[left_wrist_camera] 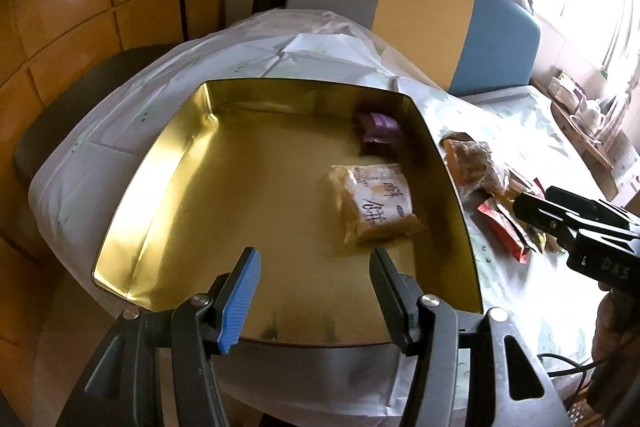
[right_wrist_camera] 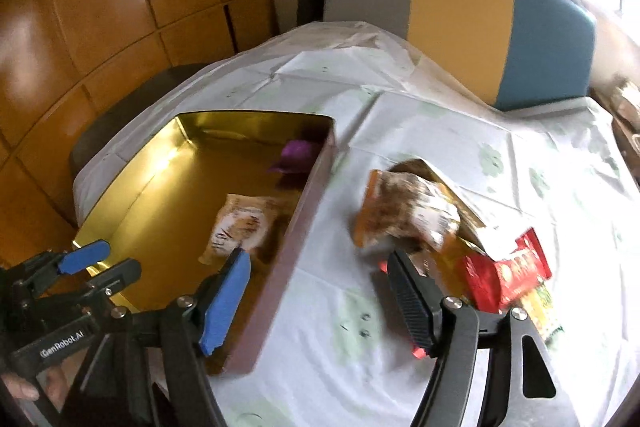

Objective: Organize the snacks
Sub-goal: 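Move the left gripper back toward the snack pile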

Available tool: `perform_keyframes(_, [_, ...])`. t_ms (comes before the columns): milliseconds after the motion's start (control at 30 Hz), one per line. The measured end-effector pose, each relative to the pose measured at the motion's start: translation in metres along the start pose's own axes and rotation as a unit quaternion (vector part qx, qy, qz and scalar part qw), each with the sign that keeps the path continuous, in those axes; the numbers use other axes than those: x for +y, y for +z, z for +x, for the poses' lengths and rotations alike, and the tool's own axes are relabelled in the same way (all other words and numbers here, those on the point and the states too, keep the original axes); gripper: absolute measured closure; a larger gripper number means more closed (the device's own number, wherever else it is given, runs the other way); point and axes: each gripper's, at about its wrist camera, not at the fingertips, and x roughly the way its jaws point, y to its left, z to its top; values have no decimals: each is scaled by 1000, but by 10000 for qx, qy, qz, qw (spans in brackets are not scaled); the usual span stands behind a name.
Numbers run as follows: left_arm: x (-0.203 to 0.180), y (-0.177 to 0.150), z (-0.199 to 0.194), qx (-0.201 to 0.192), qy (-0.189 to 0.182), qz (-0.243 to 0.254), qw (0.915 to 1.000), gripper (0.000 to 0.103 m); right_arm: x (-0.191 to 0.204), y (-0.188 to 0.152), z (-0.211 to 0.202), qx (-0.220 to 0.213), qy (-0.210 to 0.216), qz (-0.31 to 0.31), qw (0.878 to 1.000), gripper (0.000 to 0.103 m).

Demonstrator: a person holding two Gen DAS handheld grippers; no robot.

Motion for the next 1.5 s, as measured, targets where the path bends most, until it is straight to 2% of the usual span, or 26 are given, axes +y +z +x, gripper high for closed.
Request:
perform_keyframes(200, [-13,1,-4,-44,-56,202,9998,45,-23,-10,-11,-9,-242,29,9997,25])
perform_keyframes(600, [-39,0,-7,-46,-164,593,9981,45,-90,-24,-35,96,-939,-19,9955,24])
perform_keyframes(833, [-53,-2,-4,-5,-181,789,9967,45,-149,-25,-51,125,-1479,42,9889,22])
perform_keyframes(1033, [-69,-1,-4,38,-176,1013,9947,45,-216,-36,-52,81,-1898,633,9797,21])
perform_keyframes(1100, [-76,1,-4,39,-221,1106,9936,45,-234,-43,-49,142,-1868,1005,9771,21])
perform_keyframes(1167, [-82,1,-2,61,-252,1164,9929,45,-251,-47,-42,437,-1904,1422,9704,21])
perform_keyframes(1267, [-92,2,1,117,-338,1227,9918,45,-260,-46,-37,558,-1856,1649,9671,21])
perform_keyframes(1500, [-116,-2,7,282,-637,1478,9866,45,-255,-54,-24,944,-1719,1592,9676,21])
